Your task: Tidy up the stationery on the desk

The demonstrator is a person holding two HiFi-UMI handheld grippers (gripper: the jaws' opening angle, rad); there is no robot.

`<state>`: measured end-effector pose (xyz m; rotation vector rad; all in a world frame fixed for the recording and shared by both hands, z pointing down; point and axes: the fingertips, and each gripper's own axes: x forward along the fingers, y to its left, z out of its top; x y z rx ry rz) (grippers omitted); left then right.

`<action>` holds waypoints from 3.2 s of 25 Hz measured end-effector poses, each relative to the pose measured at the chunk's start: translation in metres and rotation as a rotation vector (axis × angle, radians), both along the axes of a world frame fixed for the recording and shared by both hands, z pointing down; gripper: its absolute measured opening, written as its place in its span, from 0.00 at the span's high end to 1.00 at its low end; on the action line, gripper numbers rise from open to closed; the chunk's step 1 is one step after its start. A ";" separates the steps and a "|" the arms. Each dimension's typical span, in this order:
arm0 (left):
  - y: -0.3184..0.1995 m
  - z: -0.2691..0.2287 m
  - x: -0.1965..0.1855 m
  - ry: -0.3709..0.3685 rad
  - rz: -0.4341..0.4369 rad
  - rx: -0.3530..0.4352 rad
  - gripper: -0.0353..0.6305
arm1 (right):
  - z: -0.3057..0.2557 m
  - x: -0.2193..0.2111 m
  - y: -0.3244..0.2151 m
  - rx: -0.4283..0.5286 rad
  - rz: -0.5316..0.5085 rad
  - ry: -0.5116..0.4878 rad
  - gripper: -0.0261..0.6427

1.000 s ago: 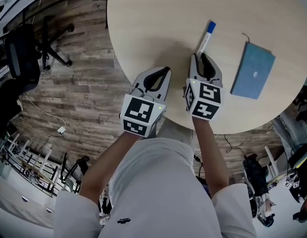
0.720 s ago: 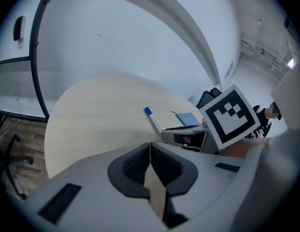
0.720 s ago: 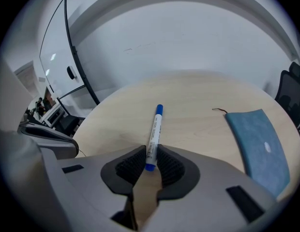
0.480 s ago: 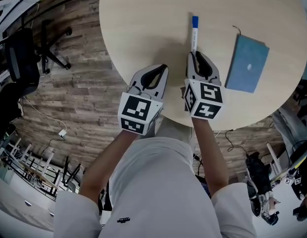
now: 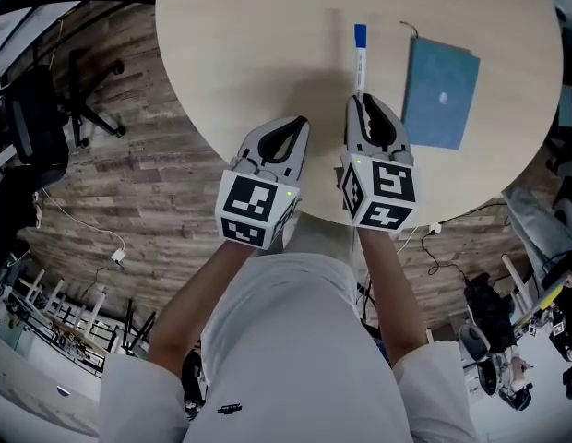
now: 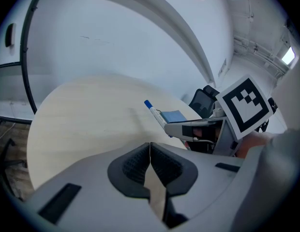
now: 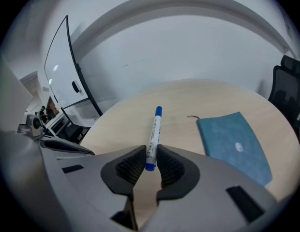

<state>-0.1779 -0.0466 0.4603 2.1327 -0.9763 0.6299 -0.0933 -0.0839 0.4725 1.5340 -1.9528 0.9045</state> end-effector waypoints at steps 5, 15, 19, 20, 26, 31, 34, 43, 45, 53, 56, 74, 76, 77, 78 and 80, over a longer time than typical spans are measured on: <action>0.017 -0.009 0.044 0.002 0.027 0.004 0.91 | -0.002 0.052 0.023 -0.012 0.042 0.013 0.82; 0.020 0.008 0.061 -0.002 0.043 -0.012 0.91 | 0.024 0.076 0.024 -0.043 0.056 0.041 0.82; 0.021 0.012 0.070 -0.006 0.037 -0.018 0.91 | 0.034 0.089 0.028 -0.071 0.054 0.054 0.82; 0.021 0.013 0.073 -0.007 0.036 -0.020 0.91 | 0.036 0.091 0.029 -0.079 0.050 0.058 0.82; 0.024 0.018 0.090 -0.012 0.037 -0.031 0.91 | 0.043 0.109 0.034 -0.093 0.057 0.101 0.82; 0.024 0.020 0.095 -0.015 0.045 -0.034 0.91 | 0.045 0.110 0.033 -0.097 0.058 0.093 0.76; 0.026 0.019 0.098 -0.018 0.049 -0.030 0.91 | 0.045 0.113 0.035 -0.093 0.058 0.099 0.76; 0.031 0.017 0.089 -0.028 0.045 -0.023 0.91 | 0.045 0.129 0.036 -0.095 0.146 0.122 0.81; 0.032 0.017 0.088 -0.028 0.043 -0.022 0.91 | 0.046 0.131 0.036 -0.097 0.151 0.122 0.81; 0.032 0.013 0.088 -0.025 0.048 -0.012 0.91 | 0.039 0.131 0.038 -0.082 0.167 0.120 0.81; 0.033 0.007 0.089 -0.026 0.056 -0.003 0.91 | 0.031 0.131 0.041 -0.069 0.172 0.111 0.81; 0.059 -0.081 0.112 -0.004 0.078 0.077 0.91 | -0.071 0.144 0.089 0.071 0.120 0.003 0.89; 0.062 -0.094 0.113 0.000 0.068 0.088 0.91 | -0.085 0.145 0.093 0.090 0.104 -0.001 0.89; 0.064 -0.100 0.113 0.003 0.060 0.092 0.91 | -0.093 0.146 0.095 0.099 0.095 -0.003 0.89; 0.066 -0.107 0.114 0.005 0.052 0.096 0.91 | -0.100 0.146 0.097 0.109 0.086 -0.005 0.89; 0.071 -0.120 0.115 0.010 0.040 0.104 0.91 | -0.115 0.146 0.102 0.126 0.073 -0.012 0.89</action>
